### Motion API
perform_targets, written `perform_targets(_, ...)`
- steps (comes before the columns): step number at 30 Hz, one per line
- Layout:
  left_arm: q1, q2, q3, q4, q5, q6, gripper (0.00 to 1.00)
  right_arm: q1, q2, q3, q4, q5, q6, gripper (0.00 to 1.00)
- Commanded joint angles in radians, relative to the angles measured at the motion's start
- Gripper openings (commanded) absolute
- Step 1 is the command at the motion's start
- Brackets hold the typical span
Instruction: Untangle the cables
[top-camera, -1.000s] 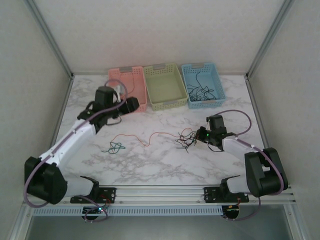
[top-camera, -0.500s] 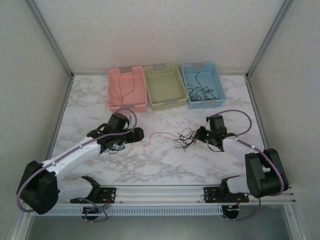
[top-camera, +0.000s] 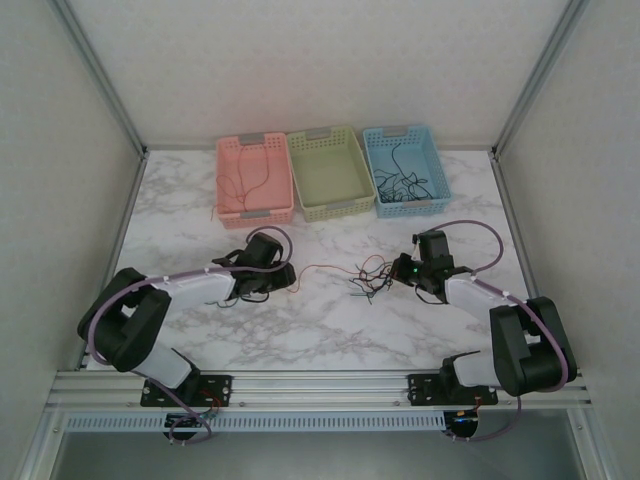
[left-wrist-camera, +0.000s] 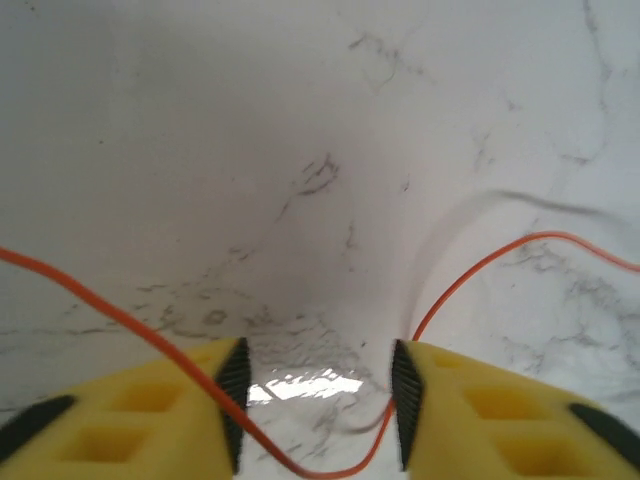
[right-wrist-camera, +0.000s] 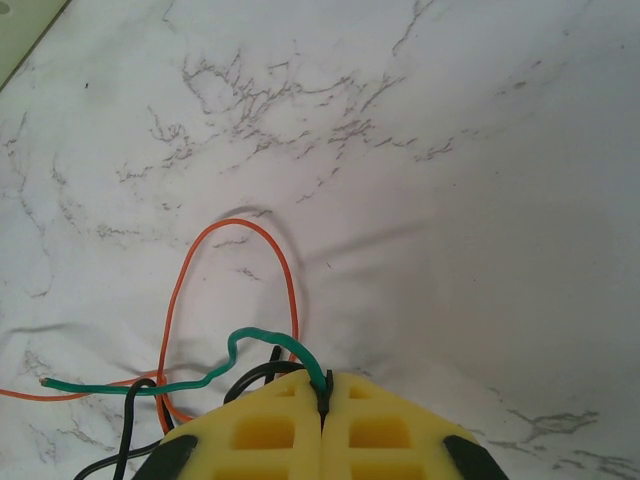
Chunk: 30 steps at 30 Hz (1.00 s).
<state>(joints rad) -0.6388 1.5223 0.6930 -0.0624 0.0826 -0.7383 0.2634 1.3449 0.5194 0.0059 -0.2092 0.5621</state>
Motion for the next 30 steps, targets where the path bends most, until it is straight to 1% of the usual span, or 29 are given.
perform_targets(1,-0.006,-0.013,0.029,0.034,-0.002,-0.004,0.10,0.000,-0.015,-0.012,0.009,0.007,-0.008,0.00)
perform_targets(2,-0.006,-0.036,0.036,0.011,-0.010,0.009,0.03,0.001,-0.014,-0.012,0.010,0.007,-0.008,0.00)
perform_targets(3,-0.004,-0.074,0.051,-0.039,-0.037,0.033,0.00,0.001,-0.015,-0.012,0.009,0.009,-0.008,0.00)
perform_targets(5,0.005,-0.169,0.103,-0.188,-0.115,0.094,0.00,0.000,-0.018,-0.013,0.009,0.016,-0.005,0.00)
perform_targets(7,0.041,-0.283,0.166,-0.319,-0.176,0.146,0.00,0.001,-0.024,-0.016,0.011,0.022,-0.003,0.00)
perform_targets(10,0.131,-0.407,0.286,-0.461,-0.154,0.188,0.00,0.001,-0.023,-0.017,0.009,0.034,0.001,0.00)
perform_targets(13,0.191,-0.462,0.428,-0.571,-0.108,0.218,0.00,0.002,-0.024,-0.018,0.008,0.045,0.004,0.00)
perform_targets(17,0.202,-0.479,0.635,-0.682,-0.085,0.258,0.00,0.002,-0.024,-0.016,0.005,0.050,0.005,0.00)
perform_targets(21,0.203,-0.465,0.852,-0.751,-0.083,0.290,0.00,0.002,-0.018,-0.015,0.005,0.051,0.006,0.00)
perform_targets(23,0.204,-0.441,0.955,-0.770,-0.097,0.315,0.00,0.002,-0.014,-0.012,0.003,0.051,0.005,0.00)
perform_targets(27,0.217,-0.350,1.198,-0.837,-0.165,0.361,0.00,0.003,-0.010,-0.010,0.000,0.054,0.007,0.00)
perform_targets(30,0.227,-0.279,1.359,-0.853,-0.187,0.389,0.00,0.003,-0.012,-0.010,-0.003,0.057,0.008,0.00)
